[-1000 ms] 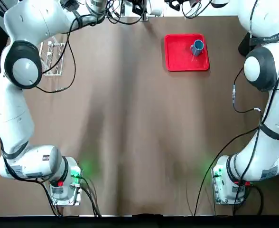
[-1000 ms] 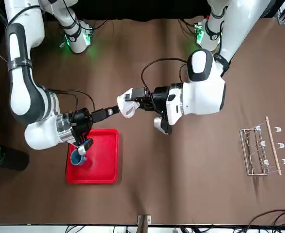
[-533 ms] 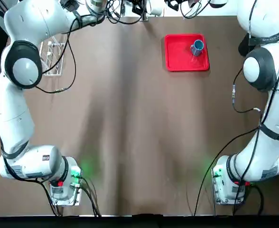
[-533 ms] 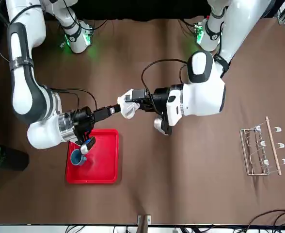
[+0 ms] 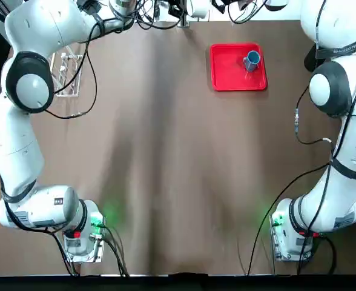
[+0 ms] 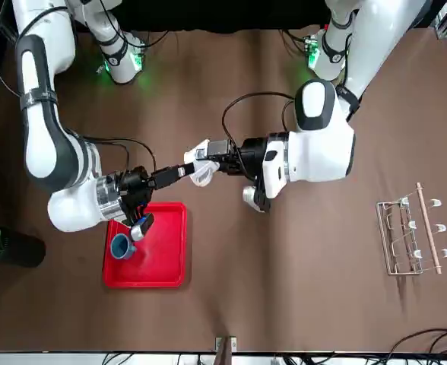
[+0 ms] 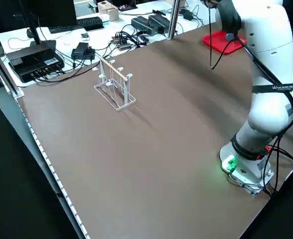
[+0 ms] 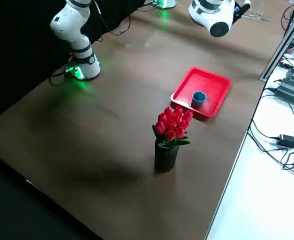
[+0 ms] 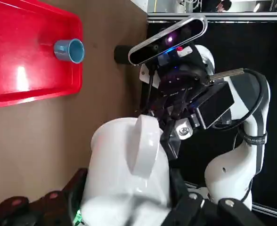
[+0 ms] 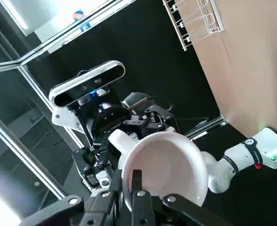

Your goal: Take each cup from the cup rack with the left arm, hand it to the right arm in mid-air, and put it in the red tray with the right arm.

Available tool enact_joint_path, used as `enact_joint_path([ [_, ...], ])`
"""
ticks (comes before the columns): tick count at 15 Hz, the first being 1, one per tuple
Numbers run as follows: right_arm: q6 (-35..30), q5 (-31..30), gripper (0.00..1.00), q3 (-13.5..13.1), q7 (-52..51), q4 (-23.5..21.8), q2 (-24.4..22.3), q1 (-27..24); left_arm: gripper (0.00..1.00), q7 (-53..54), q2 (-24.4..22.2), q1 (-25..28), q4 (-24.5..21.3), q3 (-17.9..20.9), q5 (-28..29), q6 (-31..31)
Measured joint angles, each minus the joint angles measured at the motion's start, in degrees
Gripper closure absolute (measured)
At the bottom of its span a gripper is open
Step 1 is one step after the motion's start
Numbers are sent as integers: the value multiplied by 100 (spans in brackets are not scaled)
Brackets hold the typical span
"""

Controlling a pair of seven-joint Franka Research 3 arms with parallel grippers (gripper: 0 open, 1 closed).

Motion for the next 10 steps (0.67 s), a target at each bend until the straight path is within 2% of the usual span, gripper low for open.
enact_joint_path([
  [4,11,10,91,1,1,4,0,3,20,1,0,5,1,3,-8,9],
  [6,11,0,91,-4,1,5,0,4,3,-3,0,30,2,3,-8,25],
  [7,12,-22,91,-15,1,6,0,4,0,-5,0,45,2,3,-8,27],
  [10,14,-338,91,-73,-6,84,0,-16,0,-5,0,145,5,3,-8,44],
])
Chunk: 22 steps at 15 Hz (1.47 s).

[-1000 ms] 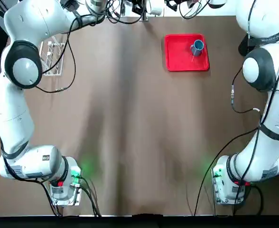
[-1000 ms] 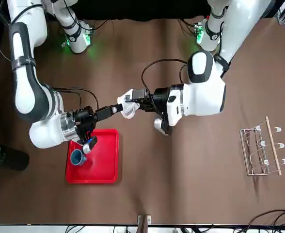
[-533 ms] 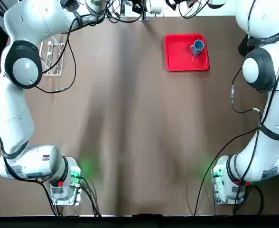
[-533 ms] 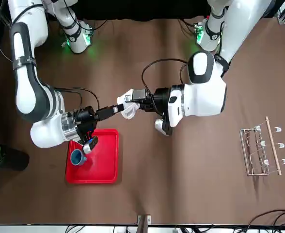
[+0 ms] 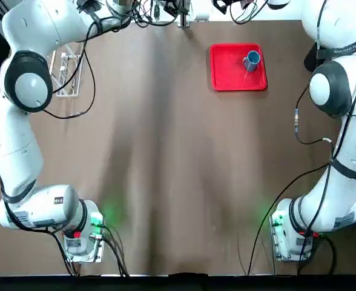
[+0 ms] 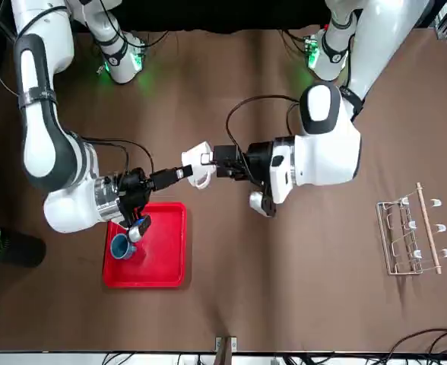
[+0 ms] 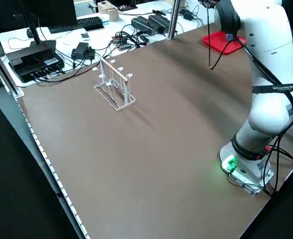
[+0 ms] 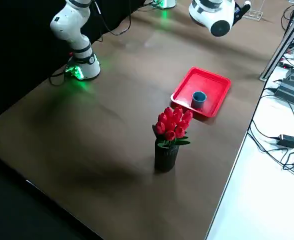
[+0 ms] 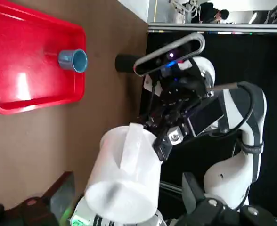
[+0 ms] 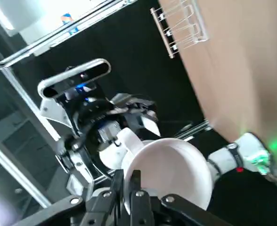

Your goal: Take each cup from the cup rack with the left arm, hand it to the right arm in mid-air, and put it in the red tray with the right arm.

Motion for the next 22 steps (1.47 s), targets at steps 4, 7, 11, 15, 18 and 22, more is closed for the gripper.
enact_joint_path([
  [4,253,-1007,91,-107,-83,324,-4,-28,0,5,-42,312,8,-4,121,-19],
  [7,974,-2215,91,-109,-582,366,-1,18,0,-68,-62,789,-37,25,1147,-625],
  [11,2004,-3688,91,-99,-842,359,21,237,0,-80,-62,1560,-48,32,2676,-1526],
  [15,2486,-4862,91,-98,-1336,341,211,450,0,-79,-178,2057,-42,18,4299,-1905],
  [18,2688,-5385,91,-108,-1802,337,413,457,0,-69,-507,2342,-36,15,5018,-2377],
  [22,2726,-6050,91,-130,-2111,338,468,439,0,-72,-992,2503,-33,19,5702,-2828],
])
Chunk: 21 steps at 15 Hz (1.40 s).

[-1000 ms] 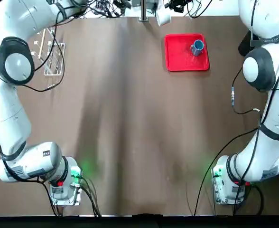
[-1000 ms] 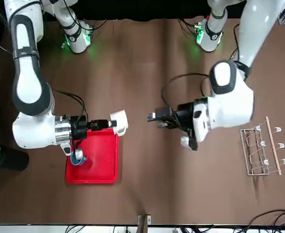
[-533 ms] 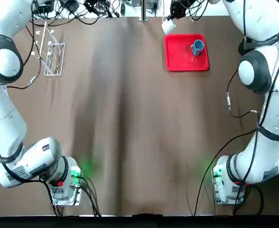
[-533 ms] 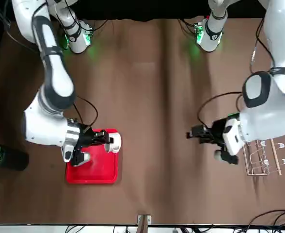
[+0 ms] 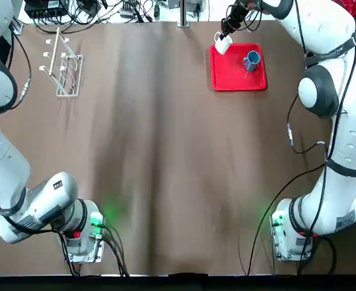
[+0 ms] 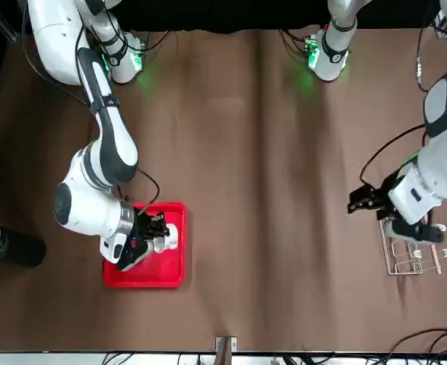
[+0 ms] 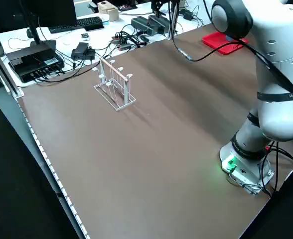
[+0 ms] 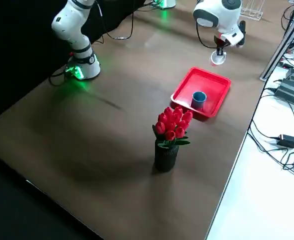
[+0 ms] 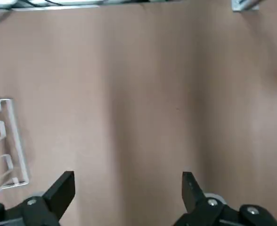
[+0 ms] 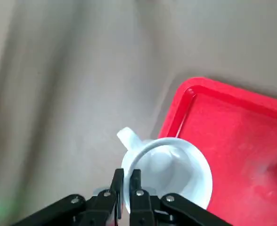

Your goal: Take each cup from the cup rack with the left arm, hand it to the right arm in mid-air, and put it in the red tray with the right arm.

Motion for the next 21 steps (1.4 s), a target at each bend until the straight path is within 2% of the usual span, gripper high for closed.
enact_joint_path([
  [6,347,-450,91,-80,-842,0,201,-124,0,22,-531,447,0,-8,188,-256],
  [9,544,-864,91,-96,-1157,3,312,-150,0,23,-551,707,0,-203,188,-520],
  [12,720,-1256,91,-100,-1479,3,478,-154,0,30,-648,699,3,-104,191,-624],
  [14,738,-1281,91,-101,-1872,5,563,-154,0,168,-900,285,10,479,191,-637],
  [18,738,-1456,91,-94,-2424,4,665,-111,0,276,-1438,-1124,11,2043,146,-768],
  [21,740,-1626,91,-89,-2420,4,683,-52,0,274,-1681,-1877,-7,2894,-561,-820],
])
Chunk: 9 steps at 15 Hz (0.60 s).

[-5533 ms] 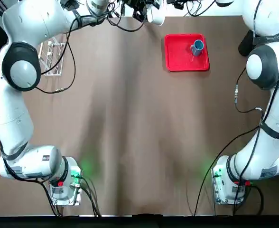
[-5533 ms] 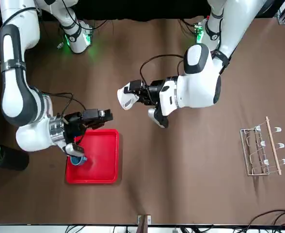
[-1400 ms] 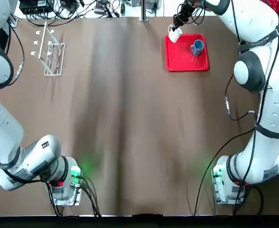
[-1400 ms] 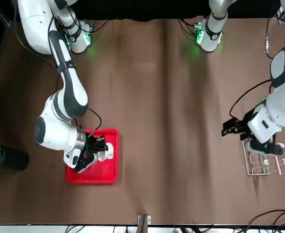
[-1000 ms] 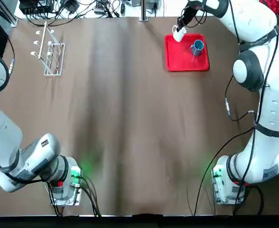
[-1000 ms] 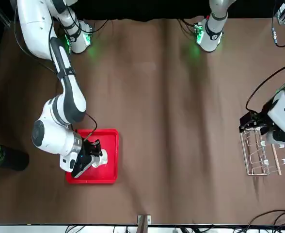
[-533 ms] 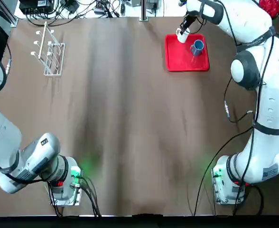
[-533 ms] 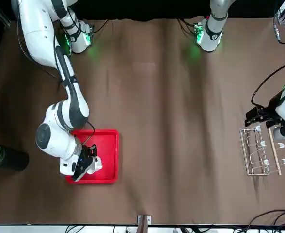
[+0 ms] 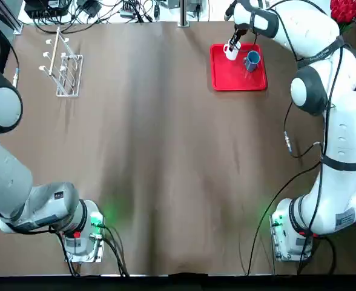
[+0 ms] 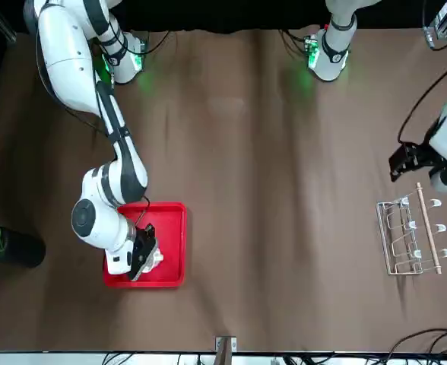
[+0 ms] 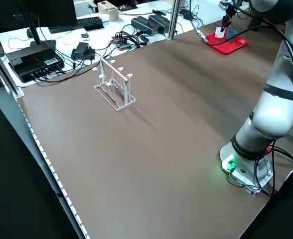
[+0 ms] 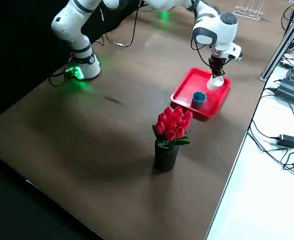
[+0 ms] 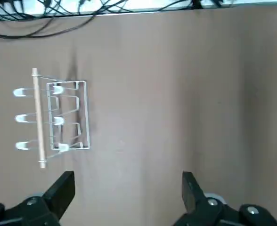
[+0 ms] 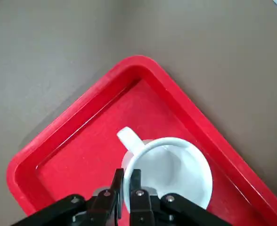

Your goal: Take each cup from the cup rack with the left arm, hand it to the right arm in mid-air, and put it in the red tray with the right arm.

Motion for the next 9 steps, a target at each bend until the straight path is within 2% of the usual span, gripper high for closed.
enact_joint_path([
  [3,-2,-27,91,-1,39,-6,15,7,0,0,-155,-514,-97,635,-490,-10],
  [6,-3,-33,91,-1,95,-56,44,10,0,1,-459,-979,-542,1160,-684,138],
  [7,-7,-34,91,-1,172,-86,56,11,0,1,-725,-1100,-924,1307,-695,205],
  [9,-7,-60,91,-1,273,-109,57,14,0,1,-892,-1099,-1140,1325,-697,212],
])
